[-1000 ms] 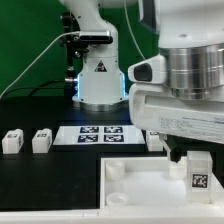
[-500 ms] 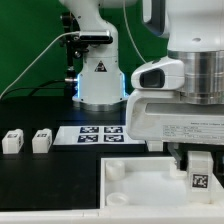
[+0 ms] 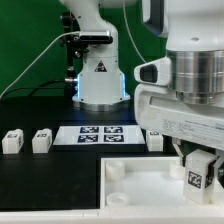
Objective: Assemble one leg
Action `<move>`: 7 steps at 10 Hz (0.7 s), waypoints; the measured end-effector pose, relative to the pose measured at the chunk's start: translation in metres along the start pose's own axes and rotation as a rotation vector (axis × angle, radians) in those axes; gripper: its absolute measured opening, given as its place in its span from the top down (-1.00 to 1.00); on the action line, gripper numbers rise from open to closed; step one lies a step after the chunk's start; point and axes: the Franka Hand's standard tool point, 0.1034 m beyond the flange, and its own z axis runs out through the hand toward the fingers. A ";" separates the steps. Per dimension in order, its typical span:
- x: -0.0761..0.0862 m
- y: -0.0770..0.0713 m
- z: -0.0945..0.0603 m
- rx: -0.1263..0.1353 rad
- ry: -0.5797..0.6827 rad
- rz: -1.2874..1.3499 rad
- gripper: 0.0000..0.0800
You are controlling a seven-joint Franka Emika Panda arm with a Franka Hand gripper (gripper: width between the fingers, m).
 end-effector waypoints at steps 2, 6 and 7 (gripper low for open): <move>-0.005 -0.002 0.001 0.010 -0.004 0.324 0.26; -0.004 -0.003 0.001 0.027 -0.005 0.578 0.26; -0.005 -0.003 0.001 0.027 -0.005 0.566 0.26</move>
Offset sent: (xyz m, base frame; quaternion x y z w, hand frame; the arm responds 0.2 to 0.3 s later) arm -0.0001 0.0015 -0.0040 0.0258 0.0169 0.3748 0.9266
